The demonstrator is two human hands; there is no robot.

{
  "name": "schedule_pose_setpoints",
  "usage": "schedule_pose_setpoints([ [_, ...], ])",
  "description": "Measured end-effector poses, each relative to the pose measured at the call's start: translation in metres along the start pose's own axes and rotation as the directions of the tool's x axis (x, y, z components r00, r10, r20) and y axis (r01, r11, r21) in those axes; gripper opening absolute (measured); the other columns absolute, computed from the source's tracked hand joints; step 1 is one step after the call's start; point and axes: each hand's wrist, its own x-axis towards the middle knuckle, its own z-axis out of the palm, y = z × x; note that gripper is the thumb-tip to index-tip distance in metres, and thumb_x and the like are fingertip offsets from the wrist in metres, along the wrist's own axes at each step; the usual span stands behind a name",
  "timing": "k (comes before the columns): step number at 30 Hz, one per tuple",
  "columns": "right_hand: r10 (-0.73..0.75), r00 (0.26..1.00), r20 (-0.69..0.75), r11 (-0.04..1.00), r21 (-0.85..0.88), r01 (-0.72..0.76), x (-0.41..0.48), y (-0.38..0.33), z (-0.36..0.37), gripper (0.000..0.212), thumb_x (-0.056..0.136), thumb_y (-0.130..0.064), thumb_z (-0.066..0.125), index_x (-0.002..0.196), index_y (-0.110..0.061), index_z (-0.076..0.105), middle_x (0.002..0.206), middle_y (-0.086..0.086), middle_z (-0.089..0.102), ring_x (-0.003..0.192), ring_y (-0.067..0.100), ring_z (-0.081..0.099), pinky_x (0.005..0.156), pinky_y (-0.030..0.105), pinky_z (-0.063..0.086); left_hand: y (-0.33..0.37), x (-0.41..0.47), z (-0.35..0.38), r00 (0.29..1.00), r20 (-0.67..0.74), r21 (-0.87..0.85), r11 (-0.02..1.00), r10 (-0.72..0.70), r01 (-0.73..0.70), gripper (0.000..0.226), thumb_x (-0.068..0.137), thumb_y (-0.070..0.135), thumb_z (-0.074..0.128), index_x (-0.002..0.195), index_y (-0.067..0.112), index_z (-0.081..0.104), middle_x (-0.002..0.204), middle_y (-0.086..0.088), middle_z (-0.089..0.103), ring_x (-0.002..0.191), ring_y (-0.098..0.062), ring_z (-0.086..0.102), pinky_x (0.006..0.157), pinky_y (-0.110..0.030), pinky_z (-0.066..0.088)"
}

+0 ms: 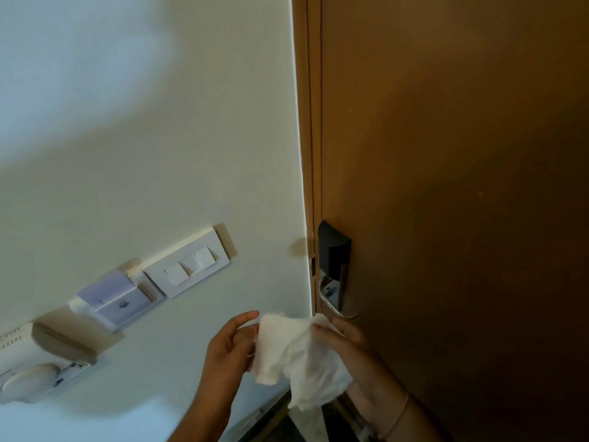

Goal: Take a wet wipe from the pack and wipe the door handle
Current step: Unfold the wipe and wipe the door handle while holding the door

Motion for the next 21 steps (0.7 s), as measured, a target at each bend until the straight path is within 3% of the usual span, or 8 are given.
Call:
schedule_pose_setpoints([
  [4,-0.016,0.923,-0.385,0.993,0.101,0.06,0.002,0.014,-0.008,0.016,0.1,-0.024,0.069,0.114,-0.02,0.076,0.11,0.01,0.079,0.096,0.031,0.074,0.089,0.052,0.06,0.028,0.027,0.03,0.92,0.01,0.238,0.893,0.391,-0.382,0.039,0.115,0.035,0.056,0.153,0.038,0.059,0.155,0.012,0.068,0.143,-0.006,0.064,0.125,-0.04,0.053],
  [6,-0.068,0.754,-0.653,0.994,0.019,0.106,0.006,0.019,-0.006,0.017,0.1,-0.022,0.069,0.114,-0.031,0.071,0.102,-0.009,0.069,0.085,0.009,0.062,0.071,0.032,0.051,0.054,0.038,0.05,0.79,0.084,0.294,0.742,0.607,-0.602,0.048,0.117,0.042,0.052,0.164,0.043,0.043,0.165,0.029,0.052,0.156,0.009,0.045,0.131,-0.028,0.04],
  [8,-0.252,0.604,-0.756,0.965,-0.154,0.21,0.006,0.024,-0.001,0.022,0.1,-0.026,0.069,0.105,-0.047,0.067,0.1,-0.025,0.061,0.09,-0.004,0.056,0.067,0.022,0.044,0.079,0.054,0.073,0.6,0.16,0.3,0.54,0.784,-0.786,0.056,0.118,0.041,0.05,0.172,0.039,0.033,0.178,0.018,0.042,0.169,-0.002,0.032,0.138,-0.035,0.032],
  [11,-0.426,0.567,-0.705,0.905,-0.32,0.281,0.012,0.025,0.006,0.039,0.103,-0.023,0.062,0.112,-0.06,0.063,0.108,-0.039,0.063,0.102,-0.012,0.062,0.078,0.02,0.052,0.122,0.079,0.115,0.289,0.24,0.336,0.2,0.927,-0.92,0.067,0.118,0.04,0.049,0.178,0.023,0.025,0.187,-0.008,0.029,0.179,-0.024,0.017,0.144,-0.054,0.02],
  [13,-0.521,0.594,-0.613,0.849,-0.442,0.289,0.02,0.028,0.008,0.048,0.104,-0.011,0.057,0.129,-0.052,0.061,0.119,-0.049,0.056,0.113,-0.029,0.054,0.091,0.015,0.053,0.15,0.088,0.138,0.184,0.234,0.349,0.094,0.955,-0.932,0.071,0.115,0.038,0.052,0.177,0.021,0.022,0.187,-0.013,0.024,0.179,-0.019,0.001,0.146,-0.051,0.009],
  [15,-0.594,0.647,-0.478,0.765,-0.583,0.272,0.033,0.031,0.005,0.055,0.103,0.004,0.053,0.143,-0.032,0.054,0.138,-0.039,0.045,0.121,-0.037,0.041,0.101,0.003,0.046,0.176,0.092,0.156,0.095,0.204,0.343,0.019,0.974,-0.939,0.069,0.113,0.039,0.05,0.173,0.019,0.025,0.184,-0.012,0.022,0.176,-0.011,-0.008,0.145,-0.046,0.002],
  [17,-0.645,0.701,-0.303,0.612,-0.754,0.237,0.046,0.038,-0.001,0.058,0.101,0.01,0.052,0.148,-0.024,0.048,0.148,-0.024,0.045,0.134,-0.031,0.036,0.11,-0.002,0.032,0.201,0.097,0.171,0.006,0.15,0.328,-0.044,0.989,-0.944,0.062,0.115,0.042,0.044,0.17,0.018,0.029,0.181,-0.011,0.023,0.175,-0.013,-0.005,0.144,-0.047,0.003],
  [21,-0.529,0.842,-0.104,0.377,-0.918,0.124,0.08,0.057,-0.016,0.053,0.105,-0.005,0.052,0.157,-0.018,0.047,0.16,-0.004,0.048,0.149,0.006,0.041,0.125,0.026,0.036,0.24,0.098,0.196,-0.08,0.135,0.313,-0.119,0.988,-0.942,0.06,0.118,0.049,0.026,0.169,0.018,0.032,0.179,-0.013,0.028,0.171,-0.023,0.005,0.143,-0.047,0.002],
])
